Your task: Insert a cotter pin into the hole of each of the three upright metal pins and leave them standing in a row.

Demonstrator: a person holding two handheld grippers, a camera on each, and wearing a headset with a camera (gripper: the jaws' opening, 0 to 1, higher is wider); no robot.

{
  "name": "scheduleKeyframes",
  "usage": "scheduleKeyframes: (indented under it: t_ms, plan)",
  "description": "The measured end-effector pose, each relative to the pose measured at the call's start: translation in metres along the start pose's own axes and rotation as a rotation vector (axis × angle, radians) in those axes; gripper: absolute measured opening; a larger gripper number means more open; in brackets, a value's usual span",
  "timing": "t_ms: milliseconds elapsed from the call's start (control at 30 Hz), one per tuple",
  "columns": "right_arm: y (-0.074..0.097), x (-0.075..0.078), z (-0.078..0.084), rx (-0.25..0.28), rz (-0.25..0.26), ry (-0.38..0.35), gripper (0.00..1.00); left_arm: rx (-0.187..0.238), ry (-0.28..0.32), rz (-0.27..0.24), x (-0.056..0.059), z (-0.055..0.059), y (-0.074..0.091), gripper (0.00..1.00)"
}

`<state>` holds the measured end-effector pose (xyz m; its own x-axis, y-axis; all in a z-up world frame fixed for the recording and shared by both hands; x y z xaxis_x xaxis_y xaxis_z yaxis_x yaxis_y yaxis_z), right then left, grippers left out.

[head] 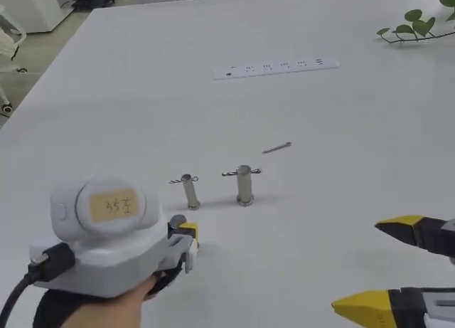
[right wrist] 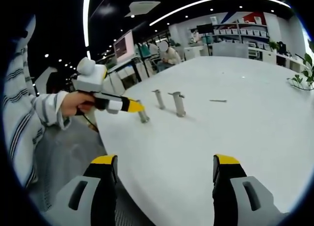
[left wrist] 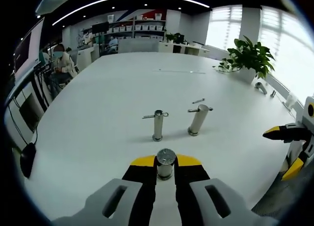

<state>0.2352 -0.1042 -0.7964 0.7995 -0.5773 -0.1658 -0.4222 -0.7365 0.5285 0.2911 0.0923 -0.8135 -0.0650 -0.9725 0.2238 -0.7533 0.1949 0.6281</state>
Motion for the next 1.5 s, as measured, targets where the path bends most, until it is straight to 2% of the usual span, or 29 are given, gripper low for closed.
scheduleKeyframes:
  t_ms: [233,367,500,567,667,733,767,800,867,900,967,1033,1100,1133,1167,1233,1267,1367,1433,1500]
  plan:
    - [-0.005,-0.004,-0.001,-0.007,-0.016,0.010,0.81,0.007,-0.004,0.010,0.002,0.001,0.000,0.13]
    - [-0.006,-0.004,0.001,-0.016,-0.014,0.011,0.81,0.007,0.026,0.027,0.004,0.001,0.000,0.14]
    - [-0.006,-0.005,0.002,-0.021,-0.015,0.008,0.81,0.015,0.012,0.035,0.005,-0.001,0.001,0.14]
    - [-0.005,-0.006,0.002,-0.021,-0.014,0.008,0.81,0.019,0.006,0.035,0.004,-0.002,0.001,0.18]
    - [-0.004,-0.006,0.002,-0.021,-0.010,0.011,0.81,0.012,-0.034,0.044,0.003,-0.003,0.003,0.26]
    - [-0.003,-0.004,0.001,-0.024,-0.007,0.015,0.81,-0.013,-0.064,0.038,0.000,0.000,0.004,0.30]
    - [-0.003,-0.004,0.001,-0.025,-0.006,0.017,0.81,-0.008,-0.084,0.040,0.000,-0.001,0.005,0.31]
    - [-0.002,-0.003,0.001,-0.027,-0.004,0.020,0.81,-0.009,-0.129,0.048,-0.001,-0.002,0.006,0.31]
    - [0.000,-0.001,-0.001,-0.032,0.000,0.026,0.81,-0.013,-0.136,0.051,-0.003,-0.003,0.010,0.32]
    - [0.001,0.000,-0.002,-0.031,0.003,0.028,0.81,-0.016,-0.138,0.060,-0.003,-0.003,0.012,0.34]
    - [0.003,0.002,-0.004,-0.028,0.008,0.028,0.81,-0.007,-0.081,0.111,-0.002,-0.007,0.014,0.35]
    - [0.004,0.004,-0.004,-0.033,0.013,0.033,0.81,0.001,-0.115,0.102,-0.007,-0.012,0.019,0.36]
    - [0.005,0.005,-0.004,-0.039,0.017,0.037,0.81,0.037,-0.131,0.125,-0.008,-0.019,0.021,0.43]
    - [0.005,0.006,-0.004,-0.041,0.017,0.036,0.81,0.076,-0.088,0.171,-0.005,-0.026,0.023,0.48]
    - [0.005,0.006,-0.004,-0.042,0.017,0.035,0.81,0.067,-0.094,0.210,-0.004,-0.025,0.026,0.51]
    - [0.005,0.007,-0.003,-0.048,0.015,0.032,0.81,0.060,-0.116,0.216,-0.009,-0.025,0.029,0.53]
    - [0.005,0.007,-0.003,-0.049,0.015,0.033,0.81,0.070,-0.144,0.234,-0.011,-0.026,0.031,0.54]
    - [0.005,0.007,-0.003,-0.051,0.013,0.034,0.81,0.067,-0.162,0.266,-0.016,-0.025,0.035,0.61]
    - [0.005,0.007,-0.003,-0.053,0.012,0.035,0.81,0.050,-0.214,0.328,-0.013,-0.021,0.041,0.59]
    - [0.005,0.007,-0.002,-0.059,0.009,0.035,0.81,0.052,-0.206,0.326,-0.015,-0.021,0.045,0.59]
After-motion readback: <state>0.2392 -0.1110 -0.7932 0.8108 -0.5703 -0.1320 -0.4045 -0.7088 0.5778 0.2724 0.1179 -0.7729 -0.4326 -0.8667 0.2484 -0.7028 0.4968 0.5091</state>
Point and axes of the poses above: the centre of the closed fingertips' face, and the gripper's own axes: y roughly backward along the fingers, x roughly to its right, z roughly out of its underside, the point moved 2 cm from there along y, roughly backward along the fingers, and after that the axes turned 7 degrees about y, right-handed, at the moved point
